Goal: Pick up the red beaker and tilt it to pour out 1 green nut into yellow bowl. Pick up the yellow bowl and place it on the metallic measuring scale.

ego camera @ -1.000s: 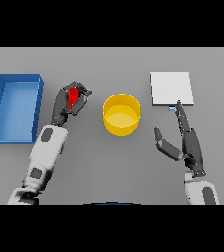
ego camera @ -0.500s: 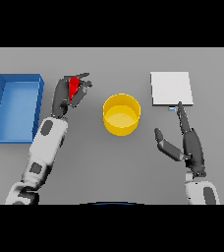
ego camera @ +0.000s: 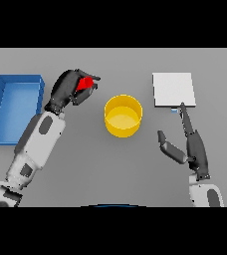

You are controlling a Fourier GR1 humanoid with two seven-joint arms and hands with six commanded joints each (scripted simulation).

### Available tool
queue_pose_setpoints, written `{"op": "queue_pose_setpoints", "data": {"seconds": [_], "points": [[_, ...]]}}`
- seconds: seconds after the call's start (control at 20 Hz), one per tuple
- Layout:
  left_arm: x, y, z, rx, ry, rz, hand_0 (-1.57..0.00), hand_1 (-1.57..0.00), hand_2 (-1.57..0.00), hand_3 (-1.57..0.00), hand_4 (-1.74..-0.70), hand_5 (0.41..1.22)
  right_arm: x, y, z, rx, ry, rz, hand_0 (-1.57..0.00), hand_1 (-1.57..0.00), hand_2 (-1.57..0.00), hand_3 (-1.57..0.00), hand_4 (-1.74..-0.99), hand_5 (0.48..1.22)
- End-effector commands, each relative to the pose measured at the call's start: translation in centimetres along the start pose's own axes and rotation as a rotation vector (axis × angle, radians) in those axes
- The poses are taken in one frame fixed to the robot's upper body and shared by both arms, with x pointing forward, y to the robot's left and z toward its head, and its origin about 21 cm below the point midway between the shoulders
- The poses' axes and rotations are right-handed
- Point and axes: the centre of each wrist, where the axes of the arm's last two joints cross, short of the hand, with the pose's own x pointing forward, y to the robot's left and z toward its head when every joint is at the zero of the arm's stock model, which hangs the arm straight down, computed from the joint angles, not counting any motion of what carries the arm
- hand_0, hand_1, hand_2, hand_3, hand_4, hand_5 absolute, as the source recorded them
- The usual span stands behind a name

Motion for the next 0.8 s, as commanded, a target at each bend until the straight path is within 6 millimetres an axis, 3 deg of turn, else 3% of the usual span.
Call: {"op": "queue_pose_setpoints", "data": {"seconds": [0.0,0.1,0.5,0.7,0.75], "points": [[0.2,0.0,0.2,-0.011,-0.001,-0.016,-1.56,-1.56,-1.56,-1.55,-1.74,1.128,-0.2,0.0,0.0,-0.003,0.013,0.010,0.00,0.00,0.00,0.00,-1.092,0.665],[0.8,0.5,0.3,-0.048,-0.006,-0.079,-1.56,-1.56,-1.56,-1.56,-1.74,1.144,-0.1,0.5,0.1,0.001,0.015,0.004,0.00,0.00,0.00,0.00,-1.096,0.666],[5.6,0.6,-3.3,-0.353,-0.134,-0.668,-1.57,-1.57,-1.57,-1.57,-1.74,1.199,-0.1,0.5,0.0,0.008,0.007,0.007,0.00,0.00,0.00,0.00,-1.068,0.689],[8.1,-0.3,-4.7,-0.499,-0.174,-0.913,-1.57,-1.57,-1.57,-1.57,-1.58,1.212,0.2,0.7,-0.3,0.008,-0.006,-0.016,0.00,0.00,0.00,0.00,-1.063,0.681],[8.2,-0.4,-4.8,-0.529,-0.171,-0.965,-1.57,-1.57,-1.57,-1.57,-1.61,1.214,0.2,1.0,-0.1,0.014,0.004,-0.026,0.00,0.00,0.00,0.00,-1.060,0.675]]}}
